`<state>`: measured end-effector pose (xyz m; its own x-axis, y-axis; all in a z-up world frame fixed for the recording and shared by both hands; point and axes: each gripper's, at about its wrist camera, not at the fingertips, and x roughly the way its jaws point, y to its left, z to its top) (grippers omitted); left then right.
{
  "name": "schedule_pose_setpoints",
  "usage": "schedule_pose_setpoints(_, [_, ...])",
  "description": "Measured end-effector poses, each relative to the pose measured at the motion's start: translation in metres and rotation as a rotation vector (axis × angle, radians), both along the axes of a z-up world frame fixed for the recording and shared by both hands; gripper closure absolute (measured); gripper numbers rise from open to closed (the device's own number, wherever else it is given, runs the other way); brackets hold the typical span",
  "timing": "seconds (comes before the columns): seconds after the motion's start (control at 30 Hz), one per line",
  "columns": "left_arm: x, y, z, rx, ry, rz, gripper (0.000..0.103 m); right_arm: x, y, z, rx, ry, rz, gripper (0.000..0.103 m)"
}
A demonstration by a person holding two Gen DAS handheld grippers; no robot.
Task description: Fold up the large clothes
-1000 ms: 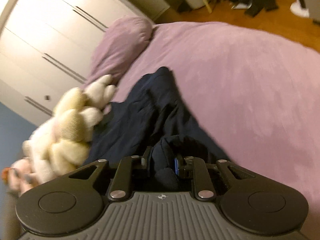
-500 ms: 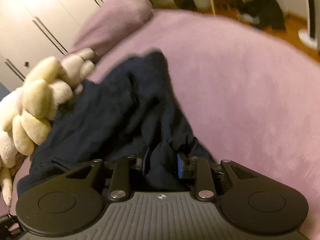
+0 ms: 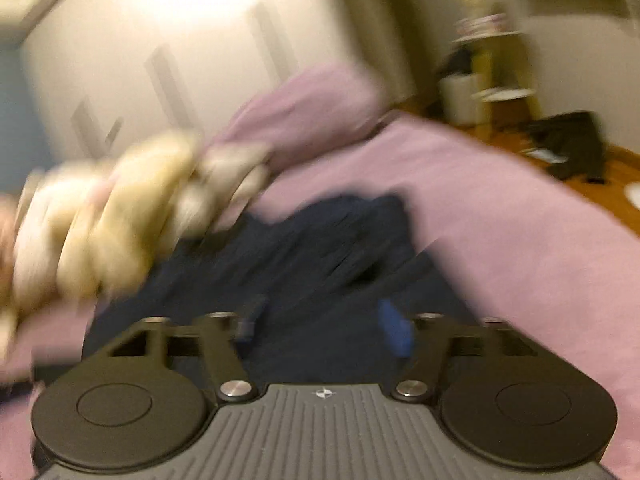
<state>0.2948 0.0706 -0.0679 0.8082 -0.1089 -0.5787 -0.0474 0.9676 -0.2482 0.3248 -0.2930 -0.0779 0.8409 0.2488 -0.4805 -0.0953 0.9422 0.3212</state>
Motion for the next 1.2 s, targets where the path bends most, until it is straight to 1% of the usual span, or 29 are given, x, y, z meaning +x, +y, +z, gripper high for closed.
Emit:
schedule_pose_setpoints(0.03, [0.006,-0.007,-0.009,0.029,0.024,0.002,0.018,0.001,0.015,-0.007,-0.038,0.019,0.058,0.069])
schedule_pose_setpoints(0.07, [0.011,-0.010,-0.016,0.053,0.049,0.014,0.020,0.001,0.029,-0.016,-0.070,0.031,0.109,0.075])
schedule_pose_setpoints(0.1, [0.013,-0.009,-0.024,0.069,0.077,0.030,0.021,0.001,0.039,-0.024,-0.094,0.044,0.141,0.076])
schedule_pose_setpoints(0.13, [0.018,-0.006,-0.031,0.066,0.105,0.044,0.021,0.002,0.046,-0.032,-0.118,0.057,0.154,0.076])
schedule_pose_setpoints(0.17, [0.020,-0.001,-0.037,0.048,0.124,0.050,0.022,0.003,0.051,-0.040,-0.150,0.065,0.151,0.076])
schedule_pose_setpoints(0.23, [0.017,0.005,-0.039,0.022,0.117,0.052,0.023,0.005,0.054,-0.054,-0.193,0.064,0.162,0.076])
schedule_pose_setpoints(0.27, [0.018,0.005,-0.038,0.027,0.118,0.048,0.023,0.005,0.054,-0.058,-0.221,0.053,0.174,0.076])
schedule_pose_setpoints(0.37, [0.015,0.004,-0.038,0.051,0.117,0.037,0.023,0.002,0.062,-0.057,-0.291,0.037,0.206,0.075])
schedule_pose_setpoints(0.47, [0.017,0.007,-0.038,0.044,0.114,0.030,0.023,0.009,0.069,-0.054,-0.309,0.044,0.210,0.075])
schedule_pose_setpoints(0.53, [0.017,0.011,-0.038,0.039,0.113,0.026,0.025,0.008,0.068,-0.055,-0.317,0.043,0.213,0.075])
schedule_pose_setpoints(0.6, [0.018,0.014,-0.037,0.037,0.116,0.029,0.030,0.007,0.069,-0.056,-0.335,0.039,0.221,0.075])
schedule_pose_setpoints(0.77, [0.015,0.026,-0.033,0.013,0.118,0.051,0.035,0.009,0.071,-0.056,-0.368,0.041,0.232,0.075])
schedule_pose_setpoints(0.83, [0.012,0.032,-0.030,0.018,0.114,0.063,0.035,0.008,0.070,-0.056,-0.389,0.032,0.236,0.075])
schedule_pose_setpoints(0.9, [0.009,0.039,-0.026,0.050,0.114,0.087,0.034,0.007,0.068,-0.055,-0.419,0.022,0.237,0.075])
schedule_pose_setpoints(0.97, [0.005,0.052,-0.024,0.023,0.114,0.068,0.035,0.006,0.062,-0.053,-0.450,0.017,0.225,0.075])
schedule_pose_setpoints(1.0, [0.003,0.057,-0.022,0.024,0.115,0.068,0.034,0.006,0.058,-0.052,-0.458,0.016,0.216,0.075])
schedule_pose_setpoints(1.03, [0.000,0.061,-0.019,0.050,0.110,0.080,0.034,0.006,0.051,-0.050,-0.462,0.017,0.202,0.075])
schedule_pose_setpoints(1.07, [-0.003,0.064,-0.016,0.084,0.099,0.095,0.031,0.007,0.043,-0.048,-0.476,0.022,0.175,0.073])
schedule_pose_setpoints(1.1, [-0.007,0.068,-0.013,0.113,0.087,0.116,0.017,0.007,0.035,-0.046,-0.487,0.024,0.148,0.068])
schedule_pose_setpoints(1.13, [-0.011,0.074,-0.010,0.145,0.071,0.156,0.008,0.007,0.022,-0.043,-0.496,0.028,0.098,0.052])
schedule_pose_setpoints(1.17, [-0.014,0.079,-0.008,0.158,0.055,0.181,0.004,0.007,0.008,-0.039,-0.494,0.034,0.042,0.047])
schedule_pose_setpoints(1.2, [-0.015,0.089,-0.008,0.138,0.043,0.187,0.004,0.007,-0.010,-0.036,-0.469,0.045,-0.005,0.047])
